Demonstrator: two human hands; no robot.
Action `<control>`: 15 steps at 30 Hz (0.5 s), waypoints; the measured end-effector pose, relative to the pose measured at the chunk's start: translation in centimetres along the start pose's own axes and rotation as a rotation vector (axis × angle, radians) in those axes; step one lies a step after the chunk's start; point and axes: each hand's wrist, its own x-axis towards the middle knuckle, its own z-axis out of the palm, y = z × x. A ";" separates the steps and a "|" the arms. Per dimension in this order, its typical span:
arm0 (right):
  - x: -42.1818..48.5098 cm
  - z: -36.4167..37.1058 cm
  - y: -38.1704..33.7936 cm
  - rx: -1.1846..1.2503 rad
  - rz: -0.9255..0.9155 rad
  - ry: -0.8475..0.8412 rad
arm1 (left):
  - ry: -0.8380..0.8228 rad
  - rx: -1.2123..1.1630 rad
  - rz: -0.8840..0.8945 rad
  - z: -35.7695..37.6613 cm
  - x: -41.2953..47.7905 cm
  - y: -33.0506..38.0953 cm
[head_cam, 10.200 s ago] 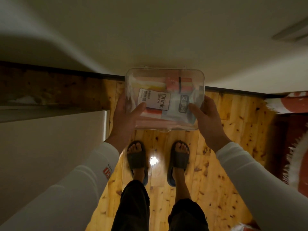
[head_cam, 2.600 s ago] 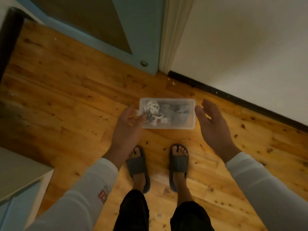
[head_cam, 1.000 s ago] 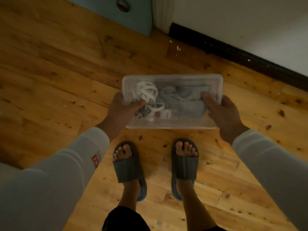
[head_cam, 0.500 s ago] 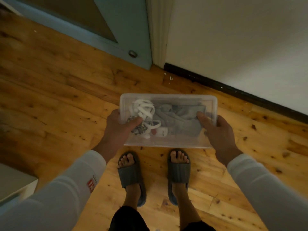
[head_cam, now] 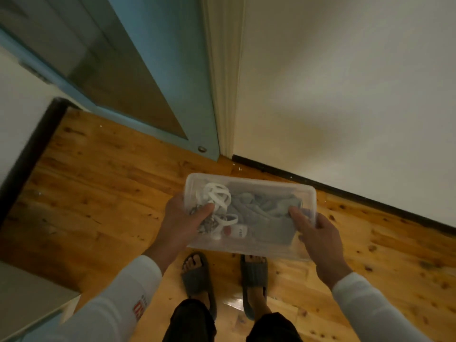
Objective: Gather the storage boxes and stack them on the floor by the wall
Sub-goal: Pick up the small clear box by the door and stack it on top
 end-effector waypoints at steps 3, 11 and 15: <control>-2.7 -2.4 -3.0 0.011 -0.046 0.013 | 0.000 0.009 0.044 -1.2 -3.0 3.7; -9.8 -9.2 -10.2 0.015 -0.149 0.089 | -0.032 -0.135 0.163 -3.3 -11.4 12.7; -13.9 -13.0 -12.6 0.045 -0.164 0.129 | -0.082 -0.138 0.170 -3.5 -15.0 17.0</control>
